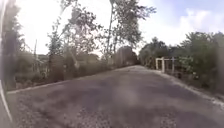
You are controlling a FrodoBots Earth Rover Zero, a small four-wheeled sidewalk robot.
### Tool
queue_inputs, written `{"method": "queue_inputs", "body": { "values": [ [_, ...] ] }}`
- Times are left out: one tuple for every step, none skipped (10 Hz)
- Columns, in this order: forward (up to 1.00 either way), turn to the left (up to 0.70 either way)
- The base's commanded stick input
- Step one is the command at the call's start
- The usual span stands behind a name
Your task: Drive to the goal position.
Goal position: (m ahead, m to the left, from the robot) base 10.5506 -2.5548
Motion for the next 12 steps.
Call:
{"method": "queue_inputs", "body": {
  "values": [
    [0.70, 0.00],
    [0.70, 0.00],
    [0.70, 0.00],
    [0.70, 0.00],
    [0.70, 0.00],
    [0.70, 0.00],
    [0.70, 0.00],
    [0.70, 0.00],
    [0.70, 0.00],
    [0.70, 0.00],
    [0.70, 0.00],
    [0.70, 0.00]
  ]
}}
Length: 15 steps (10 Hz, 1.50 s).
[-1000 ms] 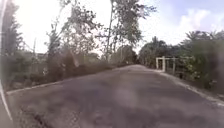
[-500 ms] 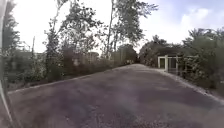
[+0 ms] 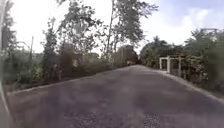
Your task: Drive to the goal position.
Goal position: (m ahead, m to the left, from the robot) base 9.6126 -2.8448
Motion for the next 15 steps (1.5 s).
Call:
{"method": "queue_inputs", "body": {
  "values": [
    [0.70, 0.00],
    [0.70, 0.00],
    [0.70, 0.00],
    [0.70, 0.00],
    [0.70, 0.00],
    [0.70, 0.00],
    [0.70, 0.00],
    [0.70, 0.00],
    [0.70, 0.00],
    [0.70, 0.00],
    [0.70, 0.00],
    [0.70, 0.00],
    [0.70, 0.00],
    [0.70, 0.00],
    [0.70, 0.00]
  ]
}}
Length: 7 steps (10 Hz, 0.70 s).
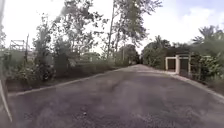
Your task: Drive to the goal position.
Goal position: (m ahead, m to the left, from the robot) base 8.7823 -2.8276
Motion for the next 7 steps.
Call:
{"method": "queue_inputs", "body": {
  "values": [
    [0.70, 0.00],
    [0.70, 0.00],
    [0.70, 0.00],
    [0.70, 0.00],
    [0.70, 0.00],
    [0.70, 0.00],
    [0.70, 0.00]
  ]
}}
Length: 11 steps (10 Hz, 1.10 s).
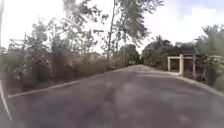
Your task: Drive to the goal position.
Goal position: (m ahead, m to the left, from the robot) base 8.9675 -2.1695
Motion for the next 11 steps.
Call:
{"method": "queue_inputs", "body": {
  "values": [
    [0.70, 0.00],
    [0.70, 0.00],
    [0.70, 0.00],
    [0.70, 0.00],
    [0.70, 0.00],
    [0.70, -0.15],
    [0.70, -0.30],
    [0.70, -0.20],
    [0.70, -0.10],
    [0.70, 0.00],
    [0.70, 0.00]
  ]
}}
